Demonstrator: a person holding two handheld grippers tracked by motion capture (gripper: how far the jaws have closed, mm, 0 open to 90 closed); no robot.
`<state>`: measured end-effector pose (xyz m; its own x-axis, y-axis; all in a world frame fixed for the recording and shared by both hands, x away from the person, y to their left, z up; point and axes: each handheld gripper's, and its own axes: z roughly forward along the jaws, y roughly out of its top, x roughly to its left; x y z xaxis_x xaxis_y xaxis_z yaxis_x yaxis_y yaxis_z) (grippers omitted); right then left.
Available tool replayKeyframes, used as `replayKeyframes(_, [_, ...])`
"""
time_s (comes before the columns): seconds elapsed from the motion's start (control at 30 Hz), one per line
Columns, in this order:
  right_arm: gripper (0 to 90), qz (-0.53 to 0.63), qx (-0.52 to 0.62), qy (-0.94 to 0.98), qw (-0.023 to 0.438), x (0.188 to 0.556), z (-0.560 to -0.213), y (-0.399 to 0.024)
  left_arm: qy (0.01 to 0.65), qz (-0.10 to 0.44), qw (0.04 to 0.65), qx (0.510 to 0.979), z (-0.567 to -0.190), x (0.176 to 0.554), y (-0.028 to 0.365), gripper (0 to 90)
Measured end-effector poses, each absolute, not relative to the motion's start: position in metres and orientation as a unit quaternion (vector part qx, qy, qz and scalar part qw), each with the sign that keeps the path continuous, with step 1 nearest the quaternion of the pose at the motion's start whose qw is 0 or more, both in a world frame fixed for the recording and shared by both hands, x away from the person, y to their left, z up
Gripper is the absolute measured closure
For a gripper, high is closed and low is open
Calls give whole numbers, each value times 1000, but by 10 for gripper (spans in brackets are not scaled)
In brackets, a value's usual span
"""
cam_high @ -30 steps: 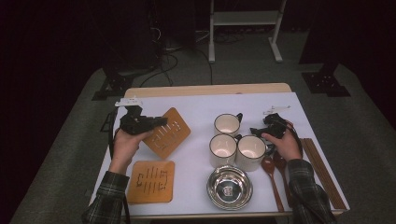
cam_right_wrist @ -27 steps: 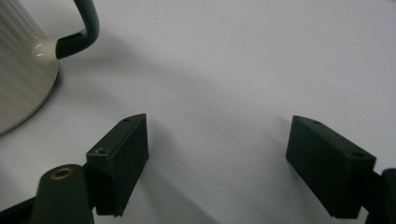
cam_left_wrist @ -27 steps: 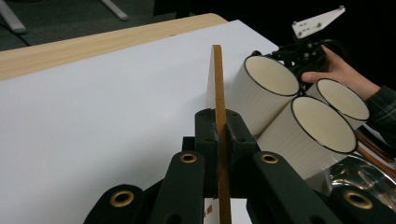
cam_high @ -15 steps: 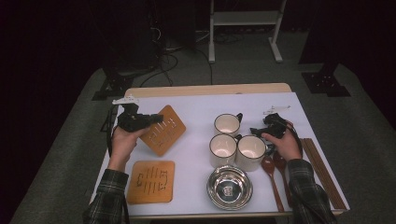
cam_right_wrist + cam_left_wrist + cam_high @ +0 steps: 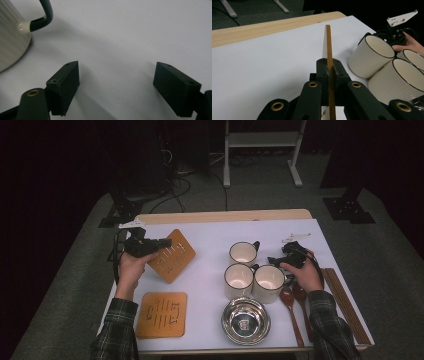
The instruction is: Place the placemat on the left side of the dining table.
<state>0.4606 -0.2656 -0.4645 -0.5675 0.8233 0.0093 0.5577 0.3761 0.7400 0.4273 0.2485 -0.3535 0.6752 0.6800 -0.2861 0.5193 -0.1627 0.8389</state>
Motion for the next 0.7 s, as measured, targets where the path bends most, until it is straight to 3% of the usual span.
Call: replayKeyframes(0.7, [193, 359, 427, 809, 186, 460, -464, -265, 428, 96, 505, 743, -363, 430, 271, 863])
